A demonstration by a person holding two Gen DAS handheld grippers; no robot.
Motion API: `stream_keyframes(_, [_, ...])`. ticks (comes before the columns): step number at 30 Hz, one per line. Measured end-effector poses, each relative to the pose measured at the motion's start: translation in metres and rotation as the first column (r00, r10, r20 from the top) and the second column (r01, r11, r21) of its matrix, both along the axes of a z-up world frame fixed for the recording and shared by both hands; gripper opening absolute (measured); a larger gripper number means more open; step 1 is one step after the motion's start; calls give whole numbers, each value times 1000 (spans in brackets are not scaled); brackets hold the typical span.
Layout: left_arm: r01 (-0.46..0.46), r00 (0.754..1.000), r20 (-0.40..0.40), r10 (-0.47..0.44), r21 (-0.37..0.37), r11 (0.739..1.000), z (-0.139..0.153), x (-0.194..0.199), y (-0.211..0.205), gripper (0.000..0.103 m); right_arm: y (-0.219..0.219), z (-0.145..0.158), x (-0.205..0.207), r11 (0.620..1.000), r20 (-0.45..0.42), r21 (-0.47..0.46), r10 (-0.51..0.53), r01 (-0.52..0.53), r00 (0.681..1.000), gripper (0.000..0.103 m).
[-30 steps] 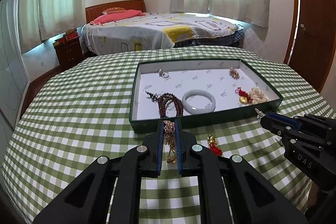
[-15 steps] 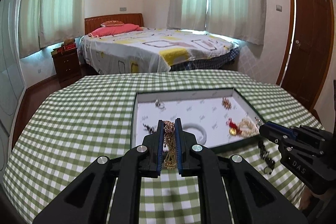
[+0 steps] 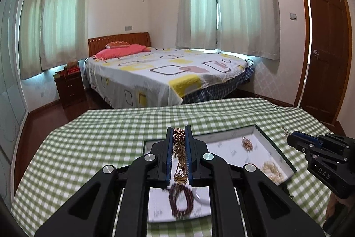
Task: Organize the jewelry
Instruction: 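Carry the chain and rhinestone brooch over the tray and open both tools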
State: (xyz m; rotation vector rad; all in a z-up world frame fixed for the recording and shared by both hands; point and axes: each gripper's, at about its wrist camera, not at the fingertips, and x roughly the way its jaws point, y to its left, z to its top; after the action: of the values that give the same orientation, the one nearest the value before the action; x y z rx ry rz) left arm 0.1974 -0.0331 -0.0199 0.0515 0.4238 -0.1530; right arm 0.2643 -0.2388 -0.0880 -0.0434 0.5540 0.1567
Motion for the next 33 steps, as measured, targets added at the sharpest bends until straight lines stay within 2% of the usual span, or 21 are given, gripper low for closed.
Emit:
stream_keyframes(7, [-3,1000,-27,3,26,1000,-18,47,-11,11,-8,-11,35,1000,-7,-29,-10,10,1000,13])
stream_keyframes(13, [-7,993,-118,13,50,999,-53,81,-19,11,-14,-45,71,1000,-103,-28,-6,3,995,13])
stream_keyframes(21, [-29,961,-272,46,69,997,-94,116,-16,11,-17,-89,104,999,-256,-44,-22,11,967,13])
stream_keyframes(25, [-37,933,-356,52,47,998,-105,127,-10,11,-19,-96,113,999,-295,-45,-36,24,955,13])
stream_keyframes(31, [-51,907,-417,62,40,998,-109,134,-8,11,-23,-100,120,999,-324,-43,-39,26,945,13])
stream_keyframes(33, [-51,904,-422,62,39,998,-110,134,-10,11,-25,-101,120,999,-325,-40,-39,28,945,14])
